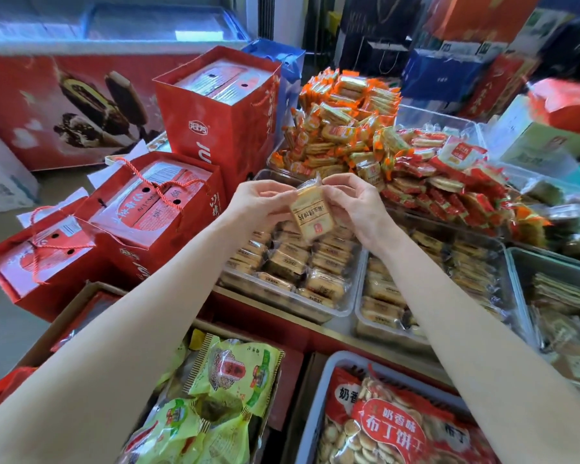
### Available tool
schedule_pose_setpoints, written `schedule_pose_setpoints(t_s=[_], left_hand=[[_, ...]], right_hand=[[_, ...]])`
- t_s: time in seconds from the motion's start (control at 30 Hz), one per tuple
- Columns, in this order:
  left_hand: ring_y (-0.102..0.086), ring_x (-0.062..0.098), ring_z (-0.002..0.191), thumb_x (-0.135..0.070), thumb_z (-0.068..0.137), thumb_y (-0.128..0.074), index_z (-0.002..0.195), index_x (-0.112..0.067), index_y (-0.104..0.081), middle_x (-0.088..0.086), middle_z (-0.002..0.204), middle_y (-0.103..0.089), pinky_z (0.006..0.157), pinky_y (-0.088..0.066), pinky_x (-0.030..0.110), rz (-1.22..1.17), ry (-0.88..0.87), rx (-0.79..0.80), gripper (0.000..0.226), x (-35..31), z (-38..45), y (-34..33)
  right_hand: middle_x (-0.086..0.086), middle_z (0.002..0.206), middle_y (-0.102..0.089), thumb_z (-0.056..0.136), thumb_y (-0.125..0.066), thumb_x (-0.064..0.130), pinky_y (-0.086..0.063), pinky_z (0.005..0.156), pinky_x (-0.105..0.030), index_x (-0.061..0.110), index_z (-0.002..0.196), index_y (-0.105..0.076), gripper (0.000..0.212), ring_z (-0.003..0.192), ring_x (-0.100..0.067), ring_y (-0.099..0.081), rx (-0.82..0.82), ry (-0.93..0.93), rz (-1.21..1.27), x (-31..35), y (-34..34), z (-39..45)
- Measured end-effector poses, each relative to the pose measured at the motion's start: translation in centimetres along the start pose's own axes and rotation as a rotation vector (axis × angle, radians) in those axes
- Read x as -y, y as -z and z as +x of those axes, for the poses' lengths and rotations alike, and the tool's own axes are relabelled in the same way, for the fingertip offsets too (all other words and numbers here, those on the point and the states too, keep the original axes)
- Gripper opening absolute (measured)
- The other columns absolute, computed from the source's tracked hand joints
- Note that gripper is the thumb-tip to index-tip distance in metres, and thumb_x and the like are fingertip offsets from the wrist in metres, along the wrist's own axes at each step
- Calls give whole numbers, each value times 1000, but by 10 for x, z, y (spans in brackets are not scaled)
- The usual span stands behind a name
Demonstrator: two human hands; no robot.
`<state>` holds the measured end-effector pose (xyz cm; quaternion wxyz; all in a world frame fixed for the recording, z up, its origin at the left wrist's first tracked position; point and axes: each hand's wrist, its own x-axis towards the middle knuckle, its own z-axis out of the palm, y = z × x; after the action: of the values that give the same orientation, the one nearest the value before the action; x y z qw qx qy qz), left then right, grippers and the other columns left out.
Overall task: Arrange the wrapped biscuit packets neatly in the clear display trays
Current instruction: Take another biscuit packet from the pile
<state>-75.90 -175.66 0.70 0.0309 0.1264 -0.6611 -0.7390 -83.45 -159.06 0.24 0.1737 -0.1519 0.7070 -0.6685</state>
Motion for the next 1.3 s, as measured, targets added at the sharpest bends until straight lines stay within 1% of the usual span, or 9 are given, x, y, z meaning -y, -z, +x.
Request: schedule_pose_setpoints(t_s=[0.13,0.23,0.37,0.47,0.57,0.77,0.9,1.07,1.3], left_hand=[[-67,17,82,-10,90,-60,94,-5,-64,11,88,-69,77,-57,24,-104,6,-115,7,-6,1,-6],[-67,16,79,-11,91,-59,89,-5,-62,9,86,-68,69,-58,22,-158,11,-195,7,-9,2,-12],[-67,18,77,-9,92,-57,83,-4,-59,12,87,-66,63,-57,20,-157,-37,-275,11,-6,4,-22],[-66,16,73,-7,93,-55,78,-4,-57,14,84,-64,59,-56,18,-173,-69,-348,15,-4,5,-24],[-66,12,70,-7,93,-56,75,-5,-55,13,83,-63,56,-54,17,-98,-110,-374,18,-3,7,-25],[-68,17,75,-9,92,-57,75,-8,-55,12,83,-65,65,-58,24,-30,-171,-453,17,-11,11,-22],[-68,19,82,-5,90,-59,76,-10,-57,10,83,-65,70,-58,22,66,-214,-395,15,-11,12,-25],[-69,19,85,-6,91,-59,77,-12,-57,14,90,-67,73,-57,22,115,-231,-379,14,-8,11,-32],[-68,20,85,-3,90,-58,82,-11,-59,13,89,-68,75,-58,27,210,-208,-238,12,-11,12,-28]], right_hand=[[-9,101,-67,98,-47,13,-57,76,-28,11,102,-58,12,87,-19,-68,22,-152,142,-5,14,-16],[-9,94,-71,94,-52,5,-56,71,-21,3,107,-57,14,84,-15,-71,-27,-147,333,-8,17,-27],[-8,79,-73,87,-60,0,-58,70,-22,1,89,-64,5,74,-14,-71,-162,-184,544,-5,15,-25],[-7,76,-73,84,-64,3,-59,70,-27,3,86,-66,2,71,-16,-70,-165,-211,554,0,13,-25],[-5,72,-72,86,-63,2,-57,62,-24,5,83,-66,5,68,-16,-69,-184,-182,479,5,9,-23],[-9,77,-73,89,-59,2,-57,65,-25,3,89,-65,6,72,-18,-71,-153,-132,509,14,12,-22],[-8,78,-73,88,-62,4,-57,65,-23,4,93,-65,6,73,-17,-72,-123,-122,458,15,11,-25],[-8,82,-67,88,-64,4,-58,74,-28,8,82,-62,7,71,-16,-66,-387,-183,326,9,12,-15],[-9,80,-72,87,-63,3,-57,82,-37,6,84,-67,6,80,-24,-69,-255,-156,445,10,22,-21]])
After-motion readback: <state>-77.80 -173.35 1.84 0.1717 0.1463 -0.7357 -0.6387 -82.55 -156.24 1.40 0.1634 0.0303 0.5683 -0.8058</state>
